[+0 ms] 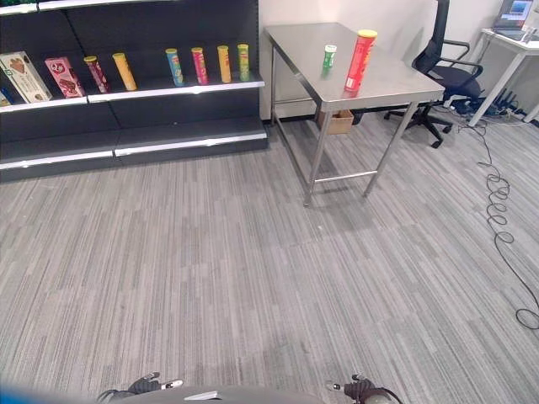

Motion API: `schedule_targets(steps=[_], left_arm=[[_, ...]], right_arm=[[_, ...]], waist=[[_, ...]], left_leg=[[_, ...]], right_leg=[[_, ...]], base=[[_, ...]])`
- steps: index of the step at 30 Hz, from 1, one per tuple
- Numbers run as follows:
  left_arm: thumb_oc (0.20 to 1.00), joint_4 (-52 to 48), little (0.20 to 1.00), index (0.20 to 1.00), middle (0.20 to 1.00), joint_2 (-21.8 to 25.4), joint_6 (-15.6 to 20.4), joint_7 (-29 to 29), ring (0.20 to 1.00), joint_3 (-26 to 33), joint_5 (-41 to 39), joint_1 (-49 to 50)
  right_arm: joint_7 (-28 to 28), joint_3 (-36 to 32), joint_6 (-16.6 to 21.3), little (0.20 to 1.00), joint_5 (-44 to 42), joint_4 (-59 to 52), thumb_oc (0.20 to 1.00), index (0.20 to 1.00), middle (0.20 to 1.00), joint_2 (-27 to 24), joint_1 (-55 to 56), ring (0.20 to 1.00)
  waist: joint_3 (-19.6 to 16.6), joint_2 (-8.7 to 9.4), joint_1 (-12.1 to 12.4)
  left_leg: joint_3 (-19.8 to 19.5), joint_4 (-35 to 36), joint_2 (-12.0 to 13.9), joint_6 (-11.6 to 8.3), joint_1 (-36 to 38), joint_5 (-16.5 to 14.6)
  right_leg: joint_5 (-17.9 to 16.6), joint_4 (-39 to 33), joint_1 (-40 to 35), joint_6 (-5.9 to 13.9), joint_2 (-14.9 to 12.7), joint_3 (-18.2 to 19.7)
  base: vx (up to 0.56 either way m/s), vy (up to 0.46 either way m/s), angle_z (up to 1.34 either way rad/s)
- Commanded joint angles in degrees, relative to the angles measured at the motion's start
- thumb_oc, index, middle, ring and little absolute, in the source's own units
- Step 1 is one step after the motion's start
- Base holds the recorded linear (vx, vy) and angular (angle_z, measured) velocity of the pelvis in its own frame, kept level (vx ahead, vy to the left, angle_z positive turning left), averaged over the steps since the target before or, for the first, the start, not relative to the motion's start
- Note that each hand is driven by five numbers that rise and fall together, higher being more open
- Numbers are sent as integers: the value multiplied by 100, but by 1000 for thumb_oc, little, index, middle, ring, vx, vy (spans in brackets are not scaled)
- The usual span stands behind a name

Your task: Put the goods on the table back onto the shelves and tidy them up.

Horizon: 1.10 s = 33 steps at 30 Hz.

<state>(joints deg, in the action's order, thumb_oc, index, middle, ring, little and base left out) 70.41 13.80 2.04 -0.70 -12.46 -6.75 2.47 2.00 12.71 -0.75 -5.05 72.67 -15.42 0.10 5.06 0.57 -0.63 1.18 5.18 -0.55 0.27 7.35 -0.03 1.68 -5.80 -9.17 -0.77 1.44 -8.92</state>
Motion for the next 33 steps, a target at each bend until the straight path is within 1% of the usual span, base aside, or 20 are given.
schedule_targets(steps=[1, 7, 10, 12, 26, 30, 33], left_arm=[[1000, 261, 1000, 1000, 1000, 62, 90, 112, 1000, 153, -341, -323], [1000, 214, 1000, 1000, 1000, 77, 117, 25, 1000, 253, -481, -333], [1000, 237, 1000, 1000, 1000, 71, 117, 34, 1000, 221, -430, -337], [1000, 270, 1000, 1000, 1000, 61, 121, 81, 1000, 102, -248, -344], [1000, 258, 1000, 1000, 1000, 43, 114, 125, 1000, 95, -313, -343], [1000, 289, 1000, 1000, 1000, 138, 115, -119, 1000, 84, -56, -387], [1000, 280, 1000, 1000, 1000, 154, 135, -129, 1000, 73, -34, -396]], right_arm=[[-2, 102, 87, 1000, -118, 56, 1000, 1000, 1000, -165, -213, 1000], [18, 86, 91, 1000, -120, 71, 1000, 1000, 1000, -152, -195, 1000], [19, 75, 89, 1000, -121, 75, 1000, 1000, 1000, -162, -188, 1000], [3, 101, 89, 1000, -105, 59, 1000, 1000, 1000, -165, -200, 1000], [-30, 135, 81, 1000, -65, 62, 1000, 1000, 1000, -164, -230, 1000], [22, 115, 71, 1000, -76, 60, 1000, 1000, 1000, -158, -252, 1000], [41, 121, 78, 1000, -75, 62, 1000, 1000, 1000, -162, -257, 1000]], waist=[[-43, 188, -29], [-31, 202, -13], [-37, 201, -21], [-41, 194, -36], [-32, 196, -23], [-23, 186, -11], [-26, 188, -8]], left_leg=[[221, -18, 168, -301, 63, -329], [208, -18, 165, -303, 65, -330], [212, -18, 164, -303, 50, -327], [234, -18, 171, -306, 38, -329], [239, -18, 134, -276, 44, -354], [228, -18, 104, -248, -6, -337], [232, -18, 94, -250, -37, -333]], right_leg=[[89, 97, 79, 673, -536, -208], [86, 91, 69, 673, -538, -221], [80, 86, 81, 677, -539, -222], [71, 87, 98, 683, -542, -213], [48, 117, 91, 717, -593, -227], [36, 167, 170, 738, -626, -228], [25, 169, 202, 745, -636, -231]], base=[[0, 0, 0], [0, 0, 0], [0, 0, 0], [0, 0, 0], [1, 5, 0], [-9, 39, -1], [0, 0, 0]])
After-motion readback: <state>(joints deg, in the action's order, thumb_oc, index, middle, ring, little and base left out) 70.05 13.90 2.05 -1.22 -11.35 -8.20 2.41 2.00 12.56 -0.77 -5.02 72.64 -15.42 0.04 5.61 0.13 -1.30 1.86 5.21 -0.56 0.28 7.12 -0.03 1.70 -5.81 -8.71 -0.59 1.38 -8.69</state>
